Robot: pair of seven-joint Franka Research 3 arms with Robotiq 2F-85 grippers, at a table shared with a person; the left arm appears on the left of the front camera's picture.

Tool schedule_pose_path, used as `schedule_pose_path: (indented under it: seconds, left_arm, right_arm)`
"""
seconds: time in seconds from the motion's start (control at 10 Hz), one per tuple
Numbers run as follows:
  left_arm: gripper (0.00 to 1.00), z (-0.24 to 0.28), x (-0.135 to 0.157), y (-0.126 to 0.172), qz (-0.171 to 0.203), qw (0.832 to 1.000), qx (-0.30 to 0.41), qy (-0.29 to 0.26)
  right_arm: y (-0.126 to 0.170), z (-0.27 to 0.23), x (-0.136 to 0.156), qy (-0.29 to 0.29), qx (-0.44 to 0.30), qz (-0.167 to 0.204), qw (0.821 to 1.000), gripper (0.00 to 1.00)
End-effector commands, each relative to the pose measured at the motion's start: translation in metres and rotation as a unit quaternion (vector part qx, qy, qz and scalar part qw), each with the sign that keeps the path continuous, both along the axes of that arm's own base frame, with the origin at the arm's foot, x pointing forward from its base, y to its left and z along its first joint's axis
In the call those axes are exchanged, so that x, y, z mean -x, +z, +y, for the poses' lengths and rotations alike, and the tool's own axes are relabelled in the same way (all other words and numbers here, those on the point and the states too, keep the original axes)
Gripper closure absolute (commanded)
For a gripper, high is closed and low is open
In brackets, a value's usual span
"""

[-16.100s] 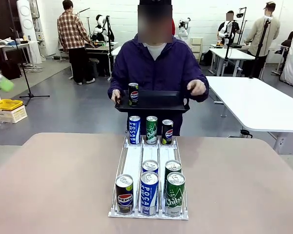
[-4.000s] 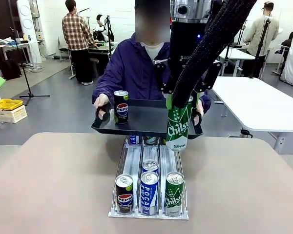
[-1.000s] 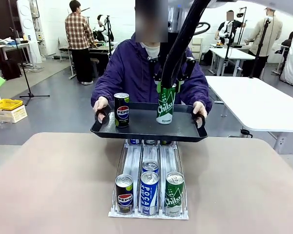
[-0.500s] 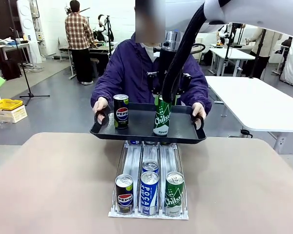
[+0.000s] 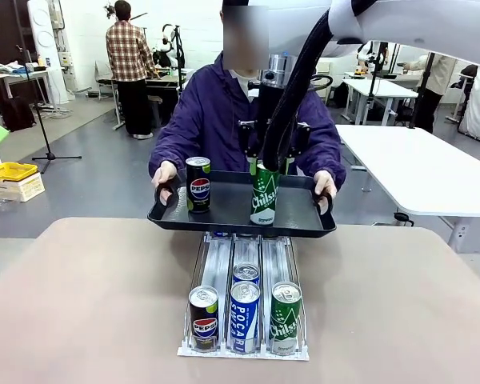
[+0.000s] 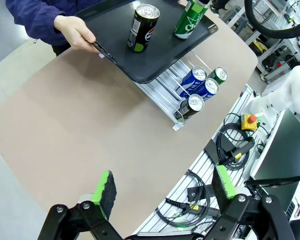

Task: Retrieve and hand over the desired beverage to the person.
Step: Place the picked can on the Handle tray extended by the person.

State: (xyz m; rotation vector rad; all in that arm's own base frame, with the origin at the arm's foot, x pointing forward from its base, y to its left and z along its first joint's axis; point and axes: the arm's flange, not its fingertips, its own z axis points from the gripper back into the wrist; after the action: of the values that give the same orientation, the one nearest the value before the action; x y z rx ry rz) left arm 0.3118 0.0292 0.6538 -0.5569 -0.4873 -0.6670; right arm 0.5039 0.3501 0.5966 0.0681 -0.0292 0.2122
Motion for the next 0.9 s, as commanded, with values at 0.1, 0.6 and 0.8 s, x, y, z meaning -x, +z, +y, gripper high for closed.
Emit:
schedule_pose_path:
  seconds: [0.1, 0.6, 0.8]
  left_arm:
    - [0.0, 0.001, 0.0, 0.0, -0.004, 1.0, 0.007, -0.006]
    - [0.0, 0.001, 0.0, 0.0, -0.004, 1.0, 0.007, -0.006]
    - [0.0, 0.001, 0.0, 0.0, -0.004, 1.0, 0.007, -0.006]
  right_arm:
    - [0.003, -0.001, -0.001, 0.016, -0.007, 0.006, 1.0, 0.0]
    - [0.005, -0.002, 0.004, 0.021, -0.008, 0.005, 1.0, 0.0]
    - [0.025, -0.027, 0.047, 0.015, -0.019, 0.0, 1.0, 0.0]
